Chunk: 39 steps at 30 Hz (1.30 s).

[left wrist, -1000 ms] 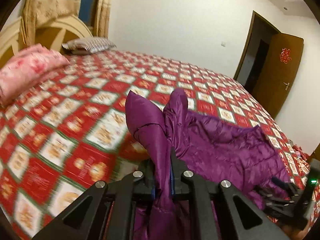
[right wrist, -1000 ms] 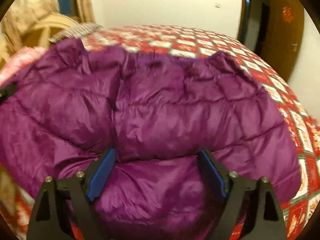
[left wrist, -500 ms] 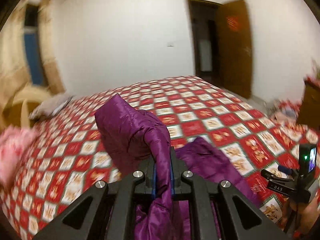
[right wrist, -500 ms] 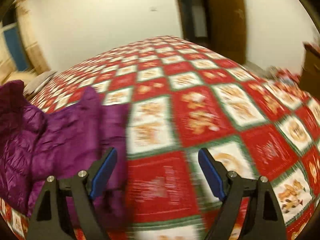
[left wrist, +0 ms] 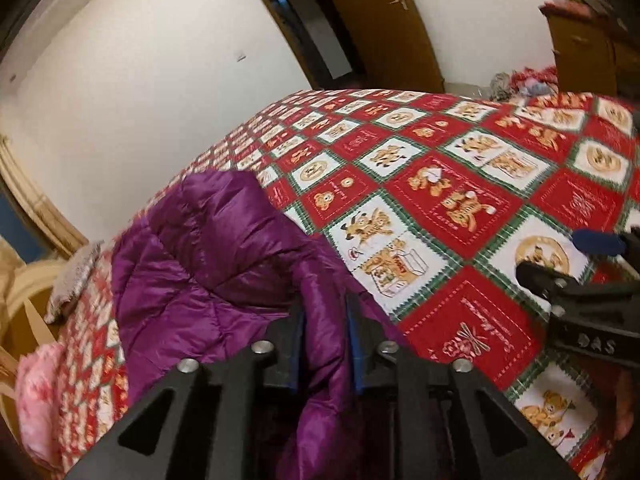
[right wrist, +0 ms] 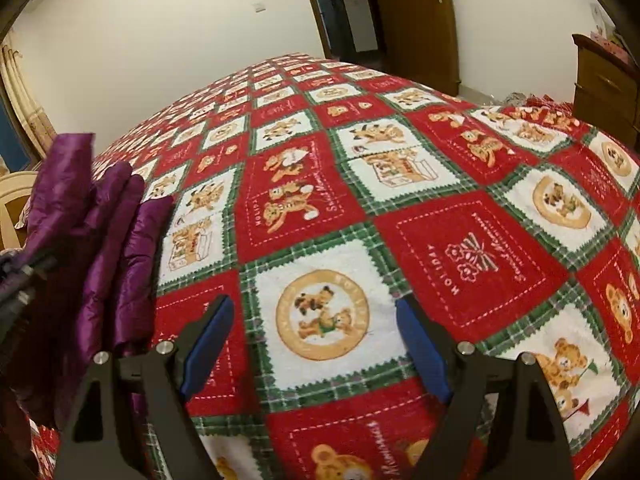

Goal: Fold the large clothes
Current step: 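Fold the lifted jacket side over with the left tool while the right tool holds the jacket, then grasp the folded jacket bundle with the right tool while the left tool presses it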

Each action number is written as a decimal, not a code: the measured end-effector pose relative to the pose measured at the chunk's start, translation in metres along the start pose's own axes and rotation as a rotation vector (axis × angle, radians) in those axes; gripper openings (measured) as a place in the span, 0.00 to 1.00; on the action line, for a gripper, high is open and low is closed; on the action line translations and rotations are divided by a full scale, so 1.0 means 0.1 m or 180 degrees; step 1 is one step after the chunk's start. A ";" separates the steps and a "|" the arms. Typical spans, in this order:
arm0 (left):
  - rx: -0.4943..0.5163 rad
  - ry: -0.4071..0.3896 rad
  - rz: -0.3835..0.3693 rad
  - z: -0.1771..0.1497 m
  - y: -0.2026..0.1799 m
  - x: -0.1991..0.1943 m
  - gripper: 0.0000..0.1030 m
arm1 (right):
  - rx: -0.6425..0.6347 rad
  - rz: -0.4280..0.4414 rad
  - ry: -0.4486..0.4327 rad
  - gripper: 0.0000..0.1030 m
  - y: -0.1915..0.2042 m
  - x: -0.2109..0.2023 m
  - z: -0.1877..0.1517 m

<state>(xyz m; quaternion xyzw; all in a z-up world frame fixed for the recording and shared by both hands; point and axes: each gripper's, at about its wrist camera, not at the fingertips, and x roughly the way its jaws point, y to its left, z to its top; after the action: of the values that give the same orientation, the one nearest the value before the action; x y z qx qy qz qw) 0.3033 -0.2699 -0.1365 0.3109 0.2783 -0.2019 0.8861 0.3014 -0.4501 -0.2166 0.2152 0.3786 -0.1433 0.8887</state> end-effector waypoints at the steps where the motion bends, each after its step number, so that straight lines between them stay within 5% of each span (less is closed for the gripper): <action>1: 0.0020 -0.0037 0.0009 0.01 -0.01 -0.09 0.30 | 0.0011 0.0002 -0.0004 0.83 -0.01 0.00 0.01; 3: 0.0046 -0.0221 -0.0018 0.06 -0.01 -0.32 0.41 | 0.0031 -0.0007 -0.0009 0.83 -0.03 0.01 0.03; 6: 0.0029 -0.0554 0.0017 0.11 0.07 -0.72 0.86 | 0.0083 -0.0029 -0.0027 0.83 -0.07 0.03 0.09; 11: -0.0373 -0.0517 0.0214 0.12 0.62 -0.73 0.87 | -0.0020 -0.0058 -0.0066 0.81 0.06 -0.08 0.27; 17: -0.1458 0.0206 0.0828 -0.24 1.81 -0.16 0.87 | -0.0517 0.0143 -0.0229 0.58 0.86 -0.40 0.85; 21: -0.1993 0.0541 0.1084 -0.48 2.35 0.11 0.87 | -0.0785 0.0226 -0.0254 0.56 1.66 -0.49 1.19; 25: -0.2126 0.0655 0.1176 -0.48 2.43 0.35 0.87 | -0.0655 0.0318 0.0021 0.54 2.26 -0.18 1.40; 27: -0.2153 0.0638 0.1075 -0.46 2.41 0.44 0.87 | -0.0549 0.0335 0.0210 0.53 2.41 0.03 1.43; 30: -0.2173 0.0492 0.0832 -0.40 2.37 0.57 0.87 | -0.0613 0.0188 0.0120 0.52 2.50 0.26 1.35; 35: -0.1980 0.0567 0.0641 -0.29 2.16 0.95 0.87 | -0.0523 -0.0183 0.0233 0.51 2.01 0.66 0.98; 39: -0.1834 0.0553 0.0654 -0.25 1.93 1.07 0.88 | -0.0275 0.0022 0.0216 0.52 1.59 0.77 0.77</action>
<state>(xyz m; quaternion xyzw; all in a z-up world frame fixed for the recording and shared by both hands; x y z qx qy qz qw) 0.4786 -0.1331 -0.1345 0.0897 0.3658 0.0031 0.9264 0.4665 -0.3573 -0.1813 0.1827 0.4136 -0.1164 0.8843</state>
